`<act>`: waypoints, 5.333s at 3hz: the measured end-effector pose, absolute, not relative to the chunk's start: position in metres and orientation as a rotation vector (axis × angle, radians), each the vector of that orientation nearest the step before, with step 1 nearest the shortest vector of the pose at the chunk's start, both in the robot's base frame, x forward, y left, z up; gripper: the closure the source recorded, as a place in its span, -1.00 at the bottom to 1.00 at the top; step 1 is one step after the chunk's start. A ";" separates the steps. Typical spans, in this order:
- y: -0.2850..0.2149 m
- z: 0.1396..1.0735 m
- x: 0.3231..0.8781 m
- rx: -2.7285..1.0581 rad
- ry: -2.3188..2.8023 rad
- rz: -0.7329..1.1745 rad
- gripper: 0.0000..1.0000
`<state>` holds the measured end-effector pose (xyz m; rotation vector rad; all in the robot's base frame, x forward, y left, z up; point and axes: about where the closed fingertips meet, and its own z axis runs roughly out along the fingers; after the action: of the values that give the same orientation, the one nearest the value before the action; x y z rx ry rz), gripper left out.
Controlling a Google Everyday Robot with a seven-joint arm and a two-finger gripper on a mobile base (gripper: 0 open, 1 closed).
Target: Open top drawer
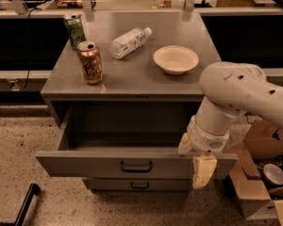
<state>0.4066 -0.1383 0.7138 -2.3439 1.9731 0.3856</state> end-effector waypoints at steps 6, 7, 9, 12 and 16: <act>-0.112 0.705 0.535 -2.025 1.960 0.071 0.99; -0.113 0.672 0.533 -2.023 1.987 0.107 1.00; -0.116 0.623 0.528 -2.041 2.015 0.186 1.00; -0.114 0.636 0.493 -2.218 1.883 0.294 1.00; -0.112 0.659 0.411 -2.267 1.926 0.528 1.00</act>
Offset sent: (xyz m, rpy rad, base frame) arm 0.0833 0.0120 0.0598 0.0797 -0.3350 -0.1517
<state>0.4110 -0.1118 0.6591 -2.2667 1.9258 0.5279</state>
